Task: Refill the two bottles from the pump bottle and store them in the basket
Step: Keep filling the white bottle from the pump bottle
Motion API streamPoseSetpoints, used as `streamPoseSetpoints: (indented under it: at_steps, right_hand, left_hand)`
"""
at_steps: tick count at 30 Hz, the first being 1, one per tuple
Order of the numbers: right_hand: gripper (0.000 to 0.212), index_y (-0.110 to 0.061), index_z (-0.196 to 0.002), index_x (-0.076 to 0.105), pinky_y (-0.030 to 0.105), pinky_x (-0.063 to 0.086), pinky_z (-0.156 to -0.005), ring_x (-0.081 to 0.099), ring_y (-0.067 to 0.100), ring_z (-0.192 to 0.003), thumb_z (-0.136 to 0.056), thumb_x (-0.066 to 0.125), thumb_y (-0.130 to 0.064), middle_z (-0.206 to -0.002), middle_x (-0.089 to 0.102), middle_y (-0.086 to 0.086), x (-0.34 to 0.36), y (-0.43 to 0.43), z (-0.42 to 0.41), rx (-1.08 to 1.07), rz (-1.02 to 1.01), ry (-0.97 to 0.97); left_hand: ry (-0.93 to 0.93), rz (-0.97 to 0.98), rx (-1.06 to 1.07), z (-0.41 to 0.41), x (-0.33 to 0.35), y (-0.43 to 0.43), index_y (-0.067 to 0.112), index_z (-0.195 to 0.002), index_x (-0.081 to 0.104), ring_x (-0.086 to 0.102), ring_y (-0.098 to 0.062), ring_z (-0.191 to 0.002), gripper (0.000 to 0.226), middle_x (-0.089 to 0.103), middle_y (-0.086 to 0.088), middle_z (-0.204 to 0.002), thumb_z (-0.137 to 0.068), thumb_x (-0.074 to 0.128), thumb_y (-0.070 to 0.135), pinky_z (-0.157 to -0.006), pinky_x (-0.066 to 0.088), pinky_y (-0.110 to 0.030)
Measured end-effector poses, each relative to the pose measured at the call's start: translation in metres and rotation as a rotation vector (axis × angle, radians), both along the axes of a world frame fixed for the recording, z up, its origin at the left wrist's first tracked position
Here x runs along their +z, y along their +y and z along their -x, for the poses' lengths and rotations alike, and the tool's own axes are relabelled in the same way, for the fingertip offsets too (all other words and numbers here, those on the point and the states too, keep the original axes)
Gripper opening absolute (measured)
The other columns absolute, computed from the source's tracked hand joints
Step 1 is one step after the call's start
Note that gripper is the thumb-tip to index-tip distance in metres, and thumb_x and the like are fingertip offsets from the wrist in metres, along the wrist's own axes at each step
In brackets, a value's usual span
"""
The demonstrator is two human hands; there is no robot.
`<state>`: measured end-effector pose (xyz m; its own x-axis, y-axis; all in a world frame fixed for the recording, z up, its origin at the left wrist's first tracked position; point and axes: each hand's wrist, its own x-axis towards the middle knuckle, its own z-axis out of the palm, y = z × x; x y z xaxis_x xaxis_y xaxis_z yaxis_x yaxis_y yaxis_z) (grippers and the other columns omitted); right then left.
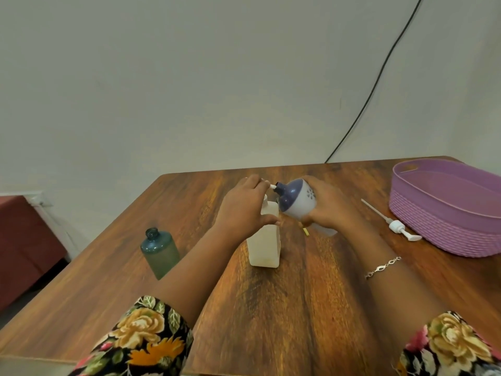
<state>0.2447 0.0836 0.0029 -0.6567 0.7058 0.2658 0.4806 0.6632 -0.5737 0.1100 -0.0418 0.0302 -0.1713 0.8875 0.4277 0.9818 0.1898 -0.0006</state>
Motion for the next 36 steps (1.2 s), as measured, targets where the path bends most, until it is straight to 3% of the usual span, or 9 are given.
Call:
streamPoseSetpoints:
  at_steps: [20,25,31,36]
  right_hand:
    - [0.078,-0.021,-0.127,0.045,0.032,0.04,-0.078,0.047,0.016,-0.103,-0.059,0.082,-0.013,-0.119,0.054,0.002,0.0,-0.01,0.0,0.063,0.026,0.083]
    - [0.083,-0.02,-0.131,0.043,0.034,0.043,-0.084,0.049,0.021,-0.109,-0.059,0.083,-0.014,-0.124,0.053,0.005,0.008,-0.006,-0.002,0.033,0.007,0.075]
    - [0.083,-0.021,-0.13,0.043,0.03,0.039,-0.077,0.049,0.02,-0.109,-0.057,0.084,-0.015,-0.122,0.053,0.002,0.007,-0.005,0.003,0.043,-0.012,0.037]
    - [0.081,-0.022,-0.129,0.044,0.03,0.038,-0.076,0.048,0.017,-0.105,-0.058,0.083,-0.015,-0.121,0.054,0.002,0.007,-0.007,0.004,0.049,-0.009,0.05]
  left_hand:
    - [0.009,-0.015,0.008,-0.004,-0.013,-0.001,0.015,-0.141,0.031,0.03,-0.015,-0.128,0.087,0.035,-0.001,-0.14,-0.073,0.07,0.052,-0.102,0.031,-0.024]
    - [0.017,-0.017,-0.012,0.0,-0.008,-0.002,0.016,-0.143,0.026,0.025,-0.016,-0.133,0.089,0.029,-0.001,-0.145,-0.075,0.065,0.056,-0.107,0.026,-0.025]
    - [0.019,-0.069,0.008,-0.001,-0.008,0.004,0.018,-0.132,0.04,0.039,-0.011,-0.116,0.074,0.042,0.002,-0.129,-0.074,0.068,0.053,-0.09,0.033,-0.019]
    - [0.029,-0.05,0.0,0.001,-0.008,0.003,0.018,-0.133,0.04,0.037,-0.012,-0.12,0.073,0.042,0.002,-0.131,-0.075,0.067,0.053,-0.095,0.034,-0.021]
